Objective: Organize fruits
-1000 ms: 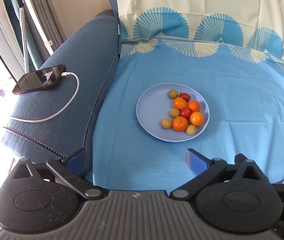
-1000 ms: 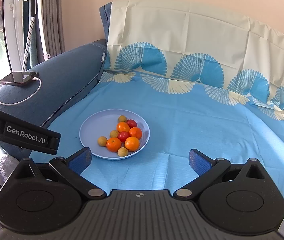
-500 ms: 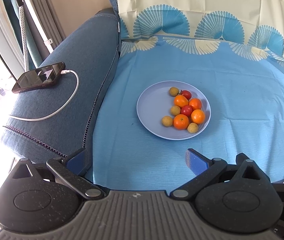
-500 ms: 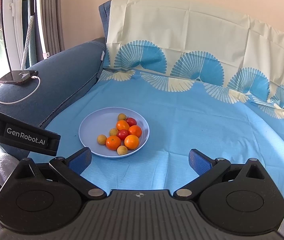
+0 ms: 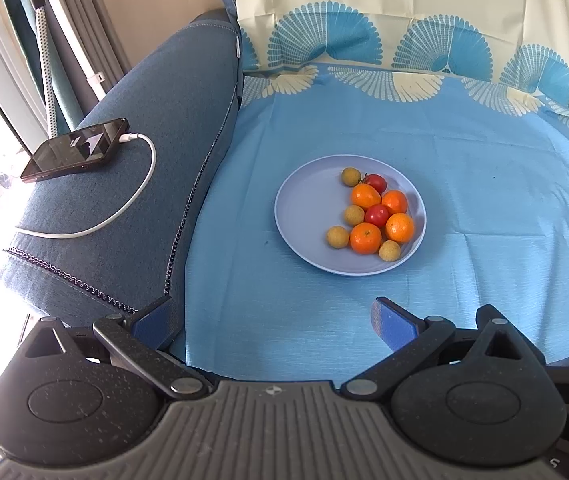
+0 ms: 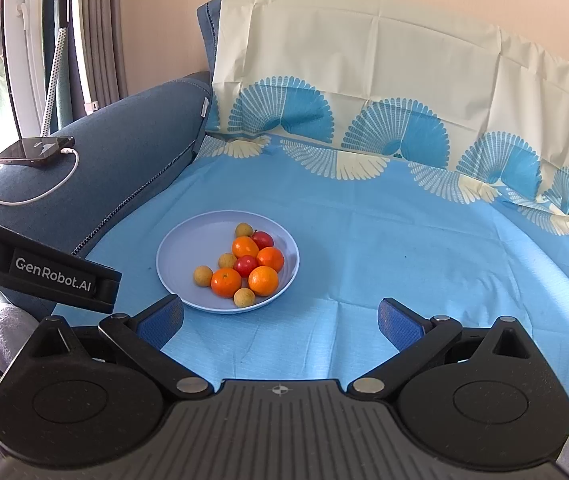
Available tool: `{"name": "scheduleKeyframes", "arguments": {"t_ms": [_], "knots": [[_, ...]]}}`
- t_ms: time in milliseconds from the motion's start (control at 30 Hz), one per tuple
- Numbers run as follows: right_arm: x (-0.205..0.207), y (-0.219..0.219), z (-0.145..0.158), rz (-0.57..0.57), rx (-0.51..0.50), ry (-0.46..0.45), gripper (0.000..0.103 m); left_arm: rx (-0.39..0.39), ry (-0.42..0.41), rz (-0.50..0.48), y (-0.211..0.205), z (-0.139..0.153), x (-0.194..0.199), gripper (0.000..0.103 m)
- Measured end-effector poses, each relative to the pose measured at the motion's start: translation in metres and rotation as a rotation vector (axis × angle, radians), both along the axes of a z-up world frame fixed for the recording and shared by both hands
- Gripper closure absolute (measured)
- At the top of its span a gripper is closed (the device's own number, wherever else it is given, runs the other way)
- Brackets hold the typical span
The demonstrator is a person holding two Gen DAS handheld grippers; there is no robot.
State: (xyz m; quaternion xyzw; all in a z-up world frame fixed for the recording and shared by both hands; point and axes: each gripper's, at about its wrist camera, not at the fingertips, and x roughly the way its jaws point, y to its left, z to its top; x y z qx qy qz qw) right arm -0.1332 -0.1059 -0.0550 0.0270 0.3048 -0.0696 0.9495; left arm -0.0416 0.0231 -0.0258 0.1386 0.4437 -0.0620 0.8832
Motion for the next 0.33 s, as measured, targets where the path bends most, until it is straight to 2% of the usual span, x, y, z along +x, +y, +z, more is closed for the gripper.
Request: {"name": "scheduleKeyframes", "arguments": {"t_ms": [333], "knots": [[0.0028, -0.0004, -0.0036, 0.006, 0.002, 0.009, 0.001, 0.002, 0.017, 0.019, 0.0012, -0.0032, 0.0063, 0.000]]}}
